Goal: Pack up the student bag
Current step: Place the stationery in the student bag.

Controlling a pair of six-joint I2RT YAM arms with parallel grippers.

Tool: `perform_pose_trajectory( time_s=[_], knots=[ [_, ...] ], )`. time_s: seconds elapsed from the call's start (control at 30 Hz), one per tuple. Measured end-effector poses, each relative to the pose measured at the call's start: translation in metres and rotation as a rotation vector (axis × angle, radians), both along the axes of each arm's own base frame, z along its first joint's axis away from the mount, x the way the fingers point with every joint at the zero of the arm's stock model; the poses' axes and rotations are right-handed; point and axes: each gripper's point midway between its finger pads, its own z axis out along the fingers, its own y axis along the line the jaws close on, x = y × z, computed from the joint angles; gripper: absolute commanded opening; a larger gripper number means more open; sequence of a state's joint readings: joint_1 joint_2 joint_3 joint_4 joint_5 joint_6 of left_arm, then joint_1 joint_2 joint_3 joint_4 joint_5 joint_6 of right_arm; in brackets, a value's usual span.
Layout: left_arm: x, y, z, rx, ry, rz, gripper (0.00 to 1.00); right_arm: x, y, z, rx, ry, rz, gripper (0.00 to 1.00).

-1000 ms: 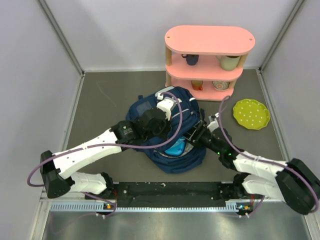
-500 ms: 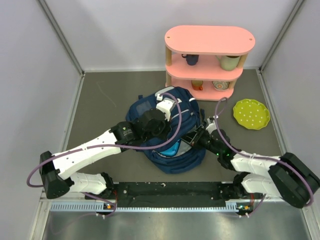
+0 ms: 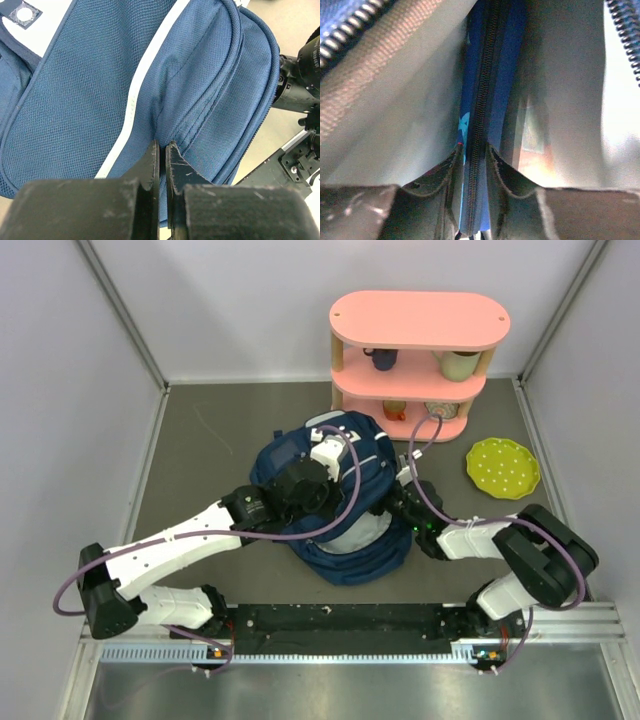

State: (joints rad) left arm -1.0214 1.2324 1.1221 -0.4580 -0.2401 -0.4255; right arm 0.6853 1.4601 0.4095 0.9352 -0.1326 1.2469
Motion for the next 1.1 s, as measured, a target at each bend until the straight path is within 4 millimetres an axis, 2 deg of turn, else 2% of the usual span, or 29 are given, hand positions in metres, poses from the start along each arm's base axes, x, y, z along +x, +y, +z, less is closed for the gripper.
perform_pose_trajectory(
  time_s=[0.13, 0.3, 0.33, 0.4, 0.5, 0.57, 0.67, 0.7, 0.73, 0.83, 0.9, 0.93, 1.03, 1.1],
  knots=[
    [-0.002, 0.003, -0.003, -0.009, 0.004, 0.005, 0.00, -0.001, -0.004, -0.007, -0.003, -0.006, -0.014, 0.43],
    [-0.003, 0.005, -0.007, -0.011, 0.008, 0.016, 0.00, -0.027, -0.030, -0.017, -0.029, -0.012, -0.030, 0.52],
    [-0.003, 0.006, -0.007, -0.012, 0.008, 0.018, 0.00, -0.034, -0.037, -0.013, -0.038, -0.023, -0.034, 0.56],
    [-0.003, 0.006, -0.008, -0.018, 0.007, 0.022, 0.00, -0.042, -0.048, 0.009, -0.025, -0.085, -0.050, 0.58],
    [-0.003, 0.006, -0.008, -0.030, 0.006, 0.026, 0.00, -0.051, -0.066, 0.037, -0.022, -0.160, -0.092, 0.58],
    [-0.003, 0.006, -0.009, -0.037, 0.007, 0.028, 0.00, -0.057, -0.080, 0.049, -0.030, -0.192, -0.130, 0.58],
    [-0.004, 0.005, -0.013, -0.044, 0.013, 0.023, 0.21, -0.064, -0.097, 0.046, -0.074, -0.183, -0.175, 0.59],
    [-0.005, 0.004, -0.015, -0.044, 0.019, 0.020, 0.37, -0.066, -0.102, 0.040, -0.097, -0.168, -0.185, 0.59],
    [-0.006, 0.004, -0.017, -0.048, 0.031, 0.020, 0.48, -0.068, -0.107, 0.032, -0.124, -0.146, -0.193, 0.59],
    [-0.010, 0.007, -0.021, -0.046, 0.064, 0.036, 0.69, -0.076, -0.120, 0.010, -0.198, -0.082, -0.211, 0.59],
    [-0.013, 0.013, -0.023, -0.052, 0.078, 0.053, 0.73, -0.082, -0.129, -0.004, -0.244, -0.042, -0.226, 0.59],
    [-0.016, 0.019, -0.022, -0.058, 0.080, 0.064, 0.82, -0.084, -0.134, -0.010, -0.266, -0.024, -0.234, 0.59],
    [-0.023, 0.044, -0.010, -0.103, 0.050, 0.110, 0.97, -0.089, -0.147, -0.012, -0.295, -0.007, -0.270, 0.59],
    [-0.026, 0.064, 0.005, -0.155, 0.010, 0.157, 0.99, -0.090, -0.154, -0.005, -0.295, -0.014, -0.298, 0.59]
  ],
)
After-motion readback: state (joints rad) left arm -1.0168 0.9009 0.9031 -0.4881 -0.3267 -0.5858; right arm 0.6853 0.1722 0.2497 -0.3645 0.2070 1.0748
